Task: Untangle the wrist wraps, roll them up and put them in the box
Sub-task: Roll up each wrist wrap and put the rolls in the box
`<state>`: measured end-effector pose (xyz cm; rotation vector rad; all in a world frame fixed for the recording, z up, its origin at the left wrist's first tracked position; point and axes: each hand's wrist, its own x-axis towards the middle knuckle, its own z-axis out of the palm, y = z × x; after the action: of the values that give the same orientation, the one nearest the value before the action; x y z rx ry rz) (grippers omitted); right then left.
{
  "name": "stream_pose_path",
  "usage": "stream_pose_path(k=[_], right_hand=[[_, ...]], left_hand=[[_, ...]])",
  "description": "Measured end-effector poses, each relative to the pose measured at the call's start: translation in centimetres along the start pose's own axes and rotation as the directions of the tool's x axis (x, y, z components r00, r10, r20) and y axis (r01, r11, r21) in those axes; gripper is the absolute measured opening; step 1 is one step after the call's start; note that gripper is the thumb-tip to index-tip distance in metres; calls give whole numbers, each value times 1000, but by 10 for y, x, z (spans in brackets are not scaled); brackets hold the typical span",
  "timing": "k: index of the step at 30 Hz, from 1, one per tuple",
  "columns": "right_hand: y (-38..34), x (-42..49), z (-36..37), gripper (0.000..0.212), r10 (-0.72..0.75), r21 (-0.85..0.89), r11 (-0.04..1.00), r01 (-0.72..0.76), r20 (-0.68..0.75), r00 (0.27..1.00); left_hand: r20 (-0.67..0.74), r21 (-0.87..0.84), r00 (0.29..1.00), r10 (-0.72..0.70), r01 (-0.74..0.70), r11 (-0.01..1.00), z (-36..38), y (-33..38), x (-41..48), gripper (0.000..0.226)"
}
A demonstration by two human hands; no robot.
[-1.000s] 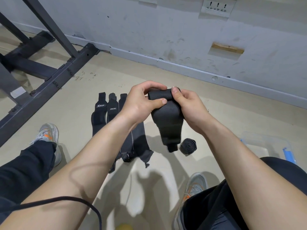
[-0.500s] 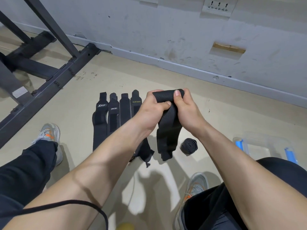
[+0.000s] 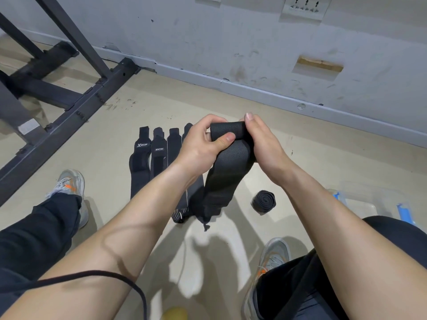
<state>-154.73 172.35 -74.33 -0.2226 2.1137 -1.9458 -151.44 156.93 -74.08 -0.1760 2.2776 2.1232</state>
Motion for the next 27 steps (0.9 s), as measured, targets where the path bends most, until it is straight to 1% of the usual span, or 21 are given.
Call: stream_pose_path(k=[1, 4, 6, 8, 10, 11, 12, 13, 15, 16, 18, 19, 21, 23, 24, 27], right_hand=[[1, 0, 1, 32, -20, 1, 1000, 20, 9, 1000], [2, 1, 1, 23, -48, 16, 999, 48, -7, 999], [1, 2, 1, 19, -73, 48, 996, 74, -18, 997], [1, 1, 0, 14, -107, 39, 993, 108, -15, 994], [3, 0, 0, 9, -125, 29, 992, 125, 4, 992], [3, -1, 0, 8, -123, 40, 992, 123, 11, 992], [3, -1, 0, 7, -117, 63, 991, 116, 17, 993], [2, -2, 0, 8, -104, 101, 990, 101, 25, 994], [0, -2, 2, 12, -42, 199, 979, 36, 26, 999], [-2, -1, 3, 12, 2, 244, 970, -4, 9, 1000], [-4, 0, 3, 9, 85, 329, 942, -74, -19, 996], [-4, 0, 3, 13, 114, 351, 931, -101, -16, 993], [-4, 0, 3, 21, 133, 300, 945, -129, 6, 991], [-5, -1, 4, 28, 110, 200, 974, -111, 15, 994], [-4, 0, 3, 31, 101, 176, 979, -102, 16, 995], [-2, 1, 2, 38, 112, 177, 978, -107, -14, 994]], left_hand=[[6, -15, 1000, -1, 1, 1000, 0, -1, 0, 22], [9, -55, 1000, -21, 21, 998, 1, 0, -1, 24], [15, -98, 998, -58, 59, 993, 2, 3, -2, 25], [43, -145, 993, -107, 112, 983, 4, 5, 0, 29], [64, -164, 987, -147, 156, 974, 3, 7, 2, 39], [57, -164, 987, -148, 155, 974, 3, 8, 3, 45], [41, -170, 989, -139, 144, 975, 3, 7, 4, 47], [21, -181, 991, -129, 130, 975, 2, 5, 5, 45], [9, -220, 993, -119, 118, 968, 1, 2, 7, 32], [13, -234, 993, -119, 119, 965, 0, 3, 7, 30], [37, -242, 994, -105, 111, 964, -3, 3, 6, 36], [46, -237, 994, -96, 105, 966, -3, 4, 6, 38], [43, -209, 996, -79, 86, 974, -3, 3, 7, 39], [37, -182, 998, -55, 61, 981, -4, 2, 7, 38], [33, -180, 998, -51, 56, 982, -4, 2, 7, 37], [29, -199, 998, -62, 67, 978, -2, -1, 6, 37]])
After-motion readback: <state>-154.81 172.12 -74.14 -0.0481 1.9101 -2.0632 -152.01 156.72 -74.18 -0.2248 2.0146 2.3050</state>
